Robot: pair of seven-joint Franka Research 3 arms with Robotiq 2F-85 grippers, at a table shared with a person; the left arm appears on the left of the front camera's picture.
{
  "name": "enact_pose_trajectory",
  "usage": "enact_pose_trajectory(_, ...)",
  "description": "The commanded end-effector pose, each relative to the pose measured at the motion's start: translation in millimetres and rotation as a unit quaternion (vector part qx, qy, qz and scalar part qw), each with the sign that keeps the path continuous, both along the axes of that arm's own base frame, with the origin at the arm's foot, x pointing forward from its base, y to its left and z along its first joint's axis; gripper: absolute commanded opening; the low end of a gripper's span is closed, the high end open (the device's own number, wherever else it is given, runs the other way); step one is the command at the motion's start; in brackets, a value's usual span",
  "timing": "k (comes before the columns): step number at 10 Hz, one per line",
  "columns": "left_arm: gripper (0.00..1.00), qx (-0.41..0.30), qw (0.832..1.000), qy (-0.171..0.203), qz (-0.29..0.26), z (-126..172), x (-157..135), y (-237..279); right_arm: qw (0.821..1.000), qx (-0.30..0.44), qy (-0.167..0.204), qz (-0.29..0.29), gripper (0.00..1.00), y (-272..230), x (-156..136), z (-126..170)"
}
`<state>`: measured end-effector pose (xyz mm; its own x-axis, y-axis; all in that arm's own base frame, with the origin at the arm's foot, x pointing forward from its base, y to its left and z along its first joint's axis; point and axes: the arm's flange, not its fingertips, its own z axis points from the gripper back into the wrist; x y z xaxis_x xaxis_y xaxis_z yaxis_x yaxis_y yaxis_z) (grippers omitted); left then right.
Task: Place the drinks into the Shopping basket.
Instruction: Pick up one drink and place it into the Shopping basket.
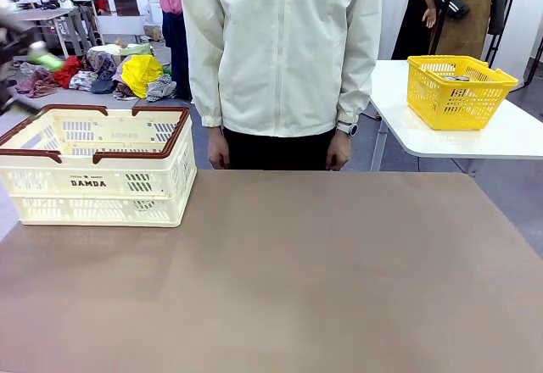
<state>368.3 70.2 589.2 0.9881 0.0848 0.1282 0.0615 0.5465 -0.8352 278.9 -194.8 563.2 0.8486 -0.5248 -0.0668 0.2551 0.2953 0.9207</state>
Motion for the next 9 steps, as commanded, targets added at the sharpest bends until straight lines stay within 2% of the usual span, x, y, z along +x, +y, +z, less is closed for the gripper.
enact_pose_trajectory(1, 1.0, -0.125, 0.991, 0.005, 0.049, -54, -32, 48, 1.0, 0.005, 0.002, -0.002, 1.0, -1, 1, 6)
enact_pose_trajectory(3, 1.0, -0.2, 0.977, 0.011, 0.078, -91, -47, 100, 1.0, 0.005, 0.002, -0.002, 1.0, -1, 1, 6)
enact_pose_trajectory(4, 1.0, -0.238, 0.968, 0.006, 0.08, -106, -45, 121, 1.0, 0.005, 0.002, -0.002, 1.0, -1, 1, 6)
enact_pose_trajectory(5, 1.0, -0.231, 0.97, 0.017, 0.077, -112, -30, 124, 1.0, 0.005, 0.002, -0.002, 1.0, -1, 1, 6)
enact_pose_trajectory(6, 1.0, -0.175, 0.981, 0.04, 0.073, -105, -7, 107, 1.0, 0.005, 0.002, -0.002, 1.0, -1, 1, 6)
enact_pose_trajectory(7, 1.0, -0.222, 0.97, 0.019, 0.097, -117, -59, 123, 1.0, 0.005, 0.002, -0.002, 1.0, -1, 1, 6)
enact_pose_trajectory(9, 1.0, -0.222, 0.97, 0.019, 0.097, -117, -59, 123, 1.0, 0.005, 0.002, -0.002, 1.0, -1, 1, 6)
